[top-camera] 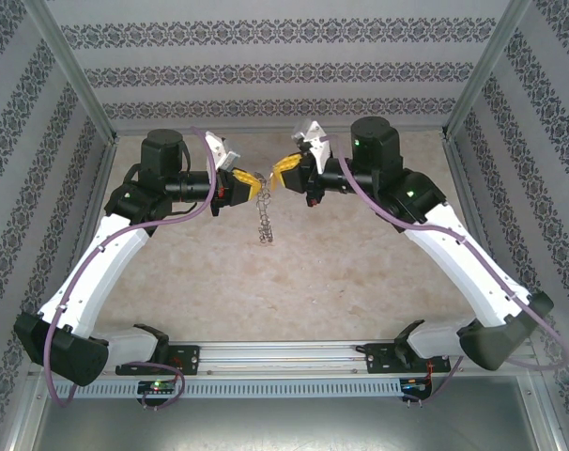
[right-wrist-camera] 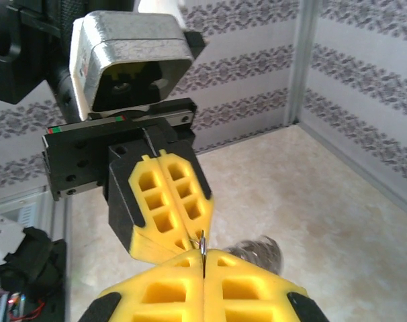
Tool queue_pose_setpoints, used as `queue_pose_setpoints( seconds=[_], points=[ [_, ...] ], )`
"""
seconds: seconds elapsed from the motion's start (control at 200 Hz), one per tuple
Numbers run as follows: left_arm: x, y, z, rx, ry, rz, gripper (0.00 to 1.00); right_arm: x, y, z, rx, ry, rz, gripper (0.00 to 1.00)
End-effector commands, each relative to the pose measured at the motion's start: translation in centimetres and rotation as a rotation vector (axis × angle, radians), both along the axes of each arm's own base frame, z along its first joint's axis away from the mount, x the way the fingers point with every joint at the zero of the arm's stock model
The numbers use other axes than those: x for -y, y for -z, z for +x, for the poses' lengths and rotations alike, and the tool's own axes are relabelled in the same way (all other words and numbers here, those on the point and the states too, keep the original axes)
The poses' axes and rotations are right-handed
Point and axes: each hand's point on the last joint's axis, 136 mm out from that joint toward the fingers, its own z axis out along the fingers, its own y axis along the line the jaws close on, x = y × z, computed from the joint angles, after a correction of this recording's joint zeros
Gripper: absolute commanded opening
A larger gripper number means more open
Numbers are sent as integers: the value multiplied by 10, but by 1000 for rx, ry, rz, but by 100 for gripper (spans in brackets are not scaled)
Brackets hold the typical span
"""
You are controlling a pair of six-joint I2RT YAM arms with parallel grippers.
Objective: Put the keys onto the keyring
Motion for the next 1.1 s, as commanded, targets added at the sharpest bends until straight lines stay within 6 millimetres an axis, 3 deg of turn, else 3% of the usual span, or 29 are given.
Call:
queue_pose_setpoints(
  seconds=[0.0, 0.18, 0.435, 0.624, 1.099],
  points=[
    [1, -13, -6, 64, 18, -1, 0, 24, -26, 6, 99, 111, 32, 0],
    [0, -14, -7, 69, 15, 2, 0, 31, -19, 6, 86, 132, 7, 0],
    [0, -21, -12, 79, 21, -14, 0, 11, 23, 11, 36, 124, -142, 0],
    [-1, -22, -15, 77, 21, -20, 0, 1, 24, 14, 41, 115, -129, 0],
    [1, -24, -15, 76, 26, -30, 0, -20, 27, -12, -47, -36, -40, 0]
  ],
)
